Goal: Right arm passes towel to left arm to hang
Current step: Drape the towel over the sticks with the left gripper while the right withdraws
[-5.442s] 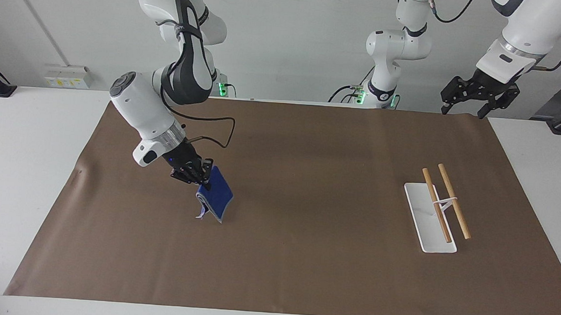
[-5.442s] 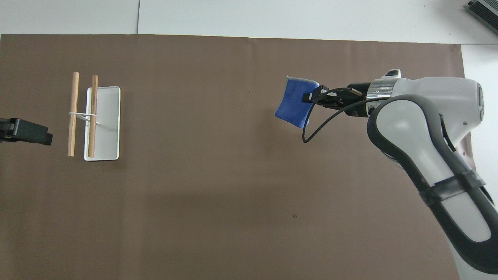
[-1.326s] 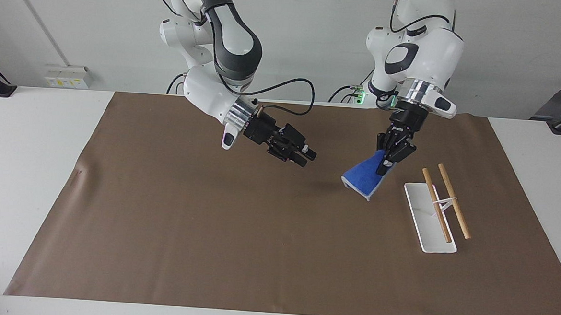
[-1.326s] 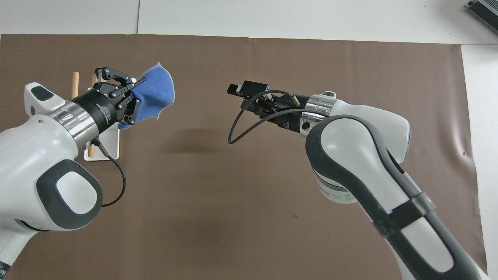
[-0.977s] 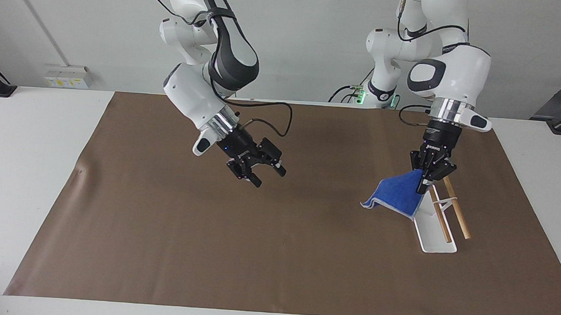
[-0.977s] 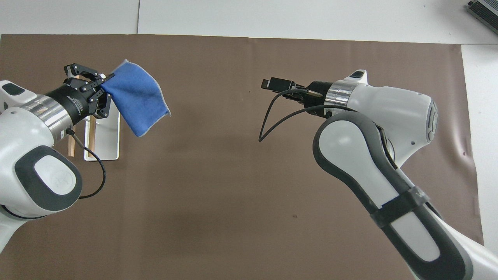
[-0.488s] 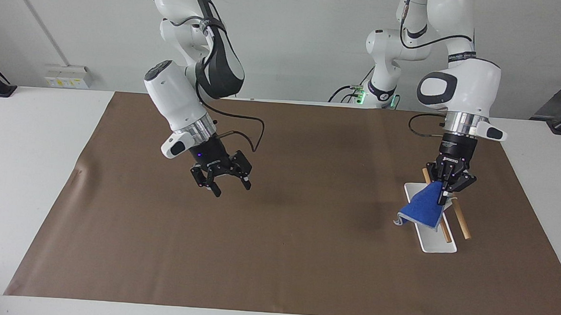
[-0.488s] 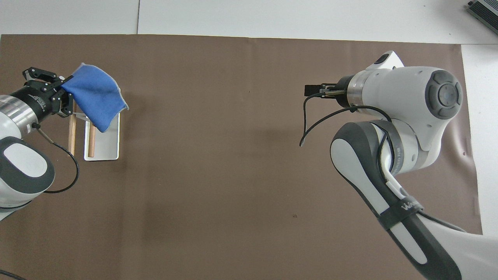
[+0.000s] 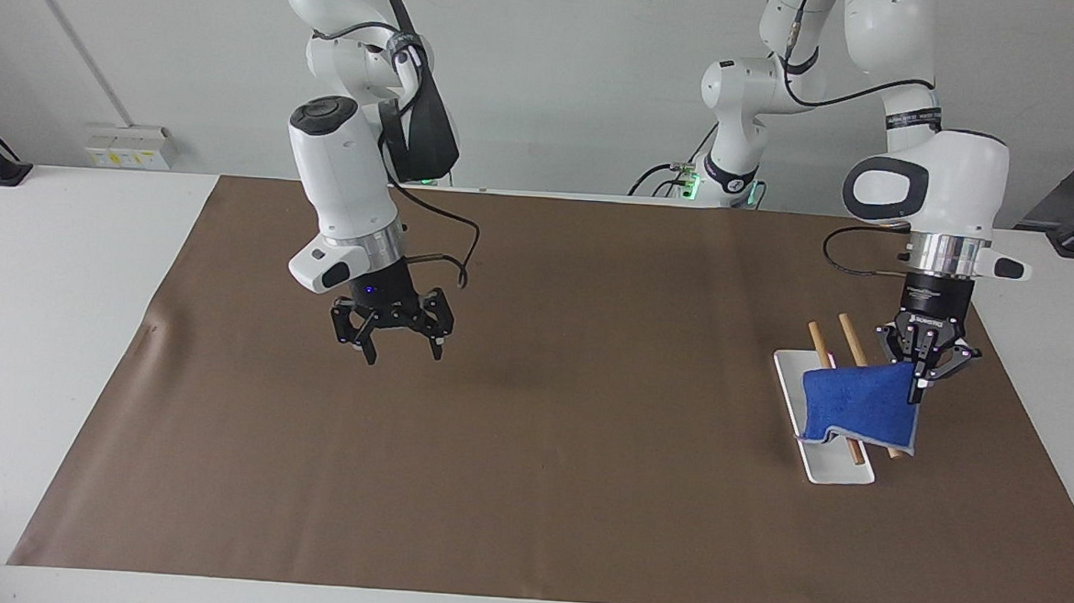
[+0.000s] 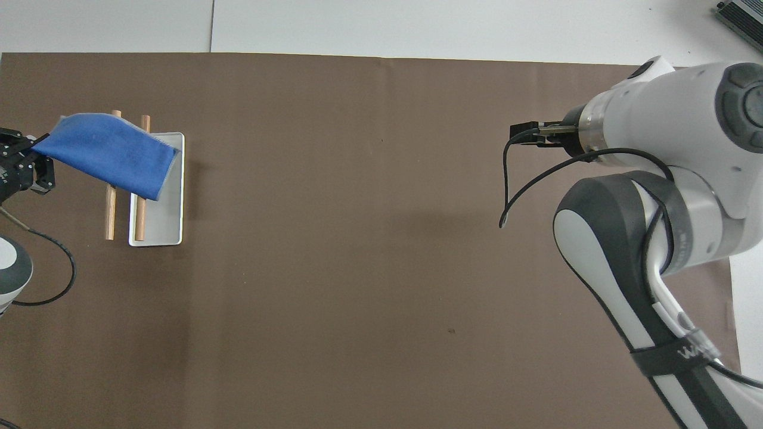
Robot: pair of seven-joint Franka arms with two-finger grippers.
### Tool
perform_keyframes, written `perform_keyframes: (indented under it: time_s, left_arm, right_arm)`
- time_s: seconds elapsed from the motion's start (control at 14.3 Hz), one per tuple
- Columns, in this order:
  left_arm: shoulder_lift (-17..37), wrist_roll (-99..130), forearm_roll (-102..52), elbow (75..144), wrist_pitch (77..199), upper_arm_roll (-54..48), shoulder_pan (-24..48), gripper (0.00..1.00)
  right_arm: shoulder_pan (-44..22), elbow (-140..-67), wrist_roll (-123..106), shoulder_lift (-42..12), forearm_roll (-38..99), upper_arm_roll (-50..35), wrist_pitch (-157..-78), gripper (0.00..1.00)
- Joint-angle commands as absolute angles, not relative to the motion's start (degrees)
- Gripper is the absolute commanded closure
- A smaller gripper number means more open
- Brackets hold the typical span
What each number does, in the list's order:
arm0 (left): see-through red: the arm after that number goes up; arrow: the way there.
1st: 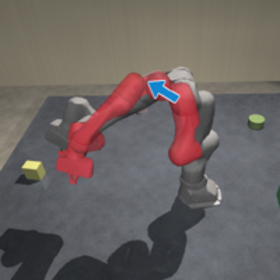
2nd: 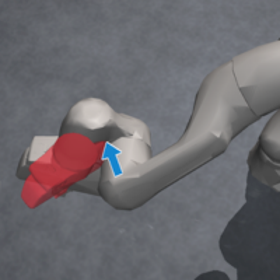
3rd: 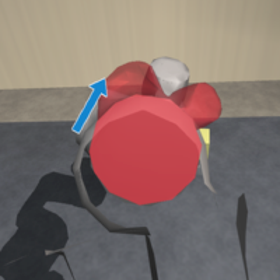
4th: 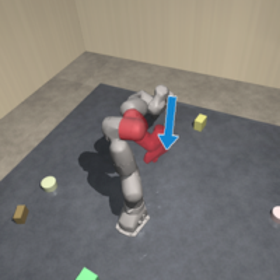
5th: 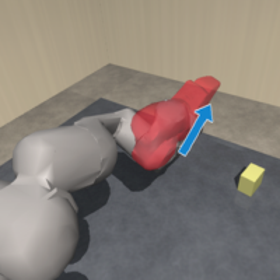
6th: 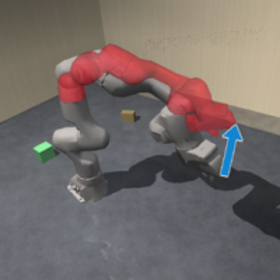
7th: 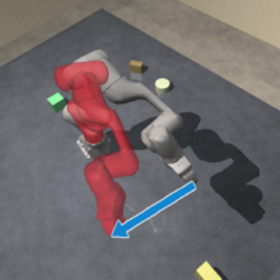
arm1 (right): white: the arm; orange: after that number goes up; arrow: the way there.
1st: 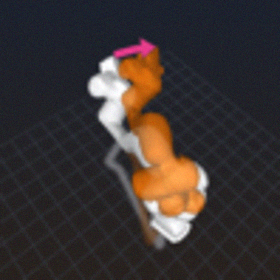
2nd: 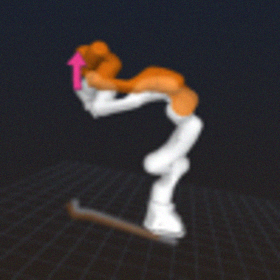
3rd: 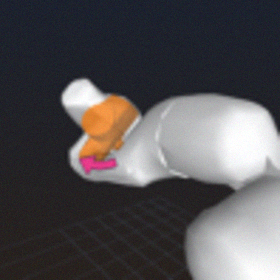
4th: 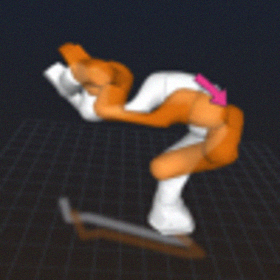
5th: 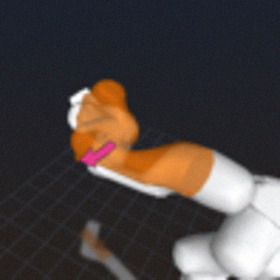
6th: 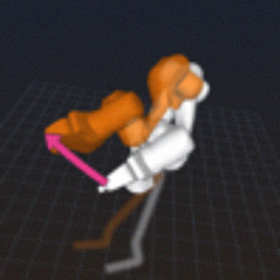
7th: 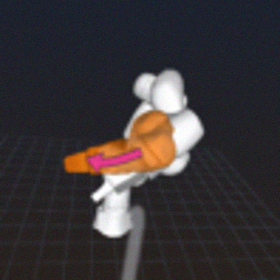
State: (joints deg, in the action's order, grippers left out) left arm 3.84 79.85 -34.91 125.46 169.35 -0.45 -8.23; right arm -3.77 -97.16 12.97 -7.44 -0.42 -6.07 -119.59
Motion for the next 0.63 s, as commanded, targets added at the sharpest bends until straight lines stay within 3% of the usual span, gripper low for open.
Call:
perform_keyframes:
  time_s: [0.0,0.07,0.14,0.21,0.28,0.42,0.56]
  left_arm:
    - [3.08,79.1,-36.04,128.14,170.42,-1.14,-8.7,1.0]
    - [2.82,79.1,-36.04,129.1,170.42,-1.14,-8.79,0.88]
    - [2.64,79.1,-36.04,129.81,170.42,-1.14,-9.14,0.68]
    - [2.55,78.93,-36.04,129.99,170.42,-1.14,-9.05,0.25]
    - [2.55,79.01,-36.04,130.08,170.42,-1.14,-9.05,0.08]
    - [2.55,78.75,-36.04,129.82,169.98,-0.88,-9.66,0.04]
    - [2.46,75.43,-35.95,129.81,169.72,-0.88,-11.86,0.0]
  right_arm:
    - [-5.79,-97.21,13.63,-2.74,-1.76,0.06,-113.23,0.0]
    - [-6.24,-97.12,13.19,-1.42,-1.76,2.09,-110.85,0.0]
    - [-5.81,-96.51,12.14,-0.36,-1.76,2.89,-108.22,0.0]
    - [-5.1,-95.02,11.17,0.08,-1.76,2.99,-104.8,0.0]
    - [-3.79,-92.23,10.73,0.0,-1.76,2.9,-100.59,0.0]
    - [-1.77,-87.56,9.94,-0.26,-1.67,2.9,-93.37,0.0]
    - [-0.88,-87.71,10.19,0.7,-0.71,3.16,-89.57,0.0]
